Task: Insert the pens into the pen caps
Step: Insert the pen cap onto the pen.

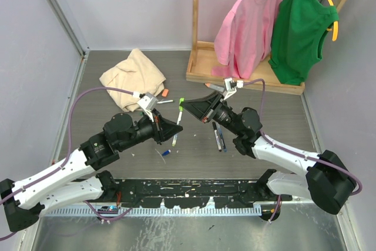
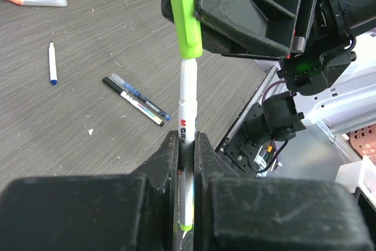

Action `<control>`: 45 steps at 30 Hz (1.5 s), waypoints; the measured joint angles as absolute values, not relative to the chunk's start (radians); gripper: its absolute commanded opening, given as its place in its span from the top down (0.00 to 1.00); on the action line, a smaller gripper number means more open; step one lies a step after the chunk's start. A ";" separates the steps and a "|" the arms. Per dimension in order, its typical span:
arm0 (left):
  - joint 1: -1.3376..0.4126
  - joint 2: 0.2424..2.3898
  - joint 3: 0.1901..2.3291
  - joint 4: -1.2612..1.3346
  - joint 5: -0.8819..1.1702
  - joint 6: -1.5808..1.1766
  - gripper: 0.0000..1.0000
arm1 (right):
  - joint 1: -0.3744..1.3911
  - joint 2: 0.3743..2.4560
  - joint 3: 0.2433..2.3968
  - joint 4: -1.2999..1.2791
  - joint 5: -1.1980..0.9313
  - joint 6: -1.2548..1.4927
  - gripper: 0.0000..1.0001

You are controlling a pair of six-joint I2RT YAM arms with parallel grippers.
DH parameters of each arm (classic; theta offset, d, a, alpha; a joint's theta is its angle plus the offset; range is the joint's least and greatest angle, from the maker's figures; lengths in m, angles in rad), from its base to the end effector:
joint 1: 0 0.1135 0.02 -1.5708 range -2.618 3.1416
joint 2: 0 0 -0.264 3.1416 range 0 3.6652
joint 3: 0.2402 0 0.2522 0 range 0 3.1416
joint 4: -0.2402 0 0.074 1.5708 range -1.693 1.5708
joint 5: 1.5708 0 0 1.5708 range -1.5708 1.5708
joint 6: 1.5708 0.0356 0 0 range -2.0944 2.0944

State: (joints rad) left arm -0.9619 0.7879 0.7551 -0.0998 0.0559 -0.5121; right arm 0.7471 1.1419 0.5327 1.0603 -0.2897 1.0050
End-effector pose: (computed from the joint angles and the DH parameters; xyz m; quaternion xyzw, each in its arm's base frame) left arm 0.1066 -0.1563 0.3381 0.1857 0.7291 -0.4581 0.4734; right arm 0.1712 0.1724 0.3098 -0.0537 0.5369 0.6932 0.4779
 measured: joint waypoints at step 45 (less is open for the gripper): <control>-0.971 0.712 0.733 -0.150 -0.089 -0.556 1.00 | 0.987 0.934 0.410 0.763 -0.069 0.726 0.52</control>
State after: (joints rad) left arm -0.9710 0.7116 0.7334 -0.1501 -0.0891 -0.5556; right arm 0.9867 0.9344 0.4095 0.7631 -0.0692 0.7261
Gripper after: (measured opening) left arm 0.061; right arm 0.441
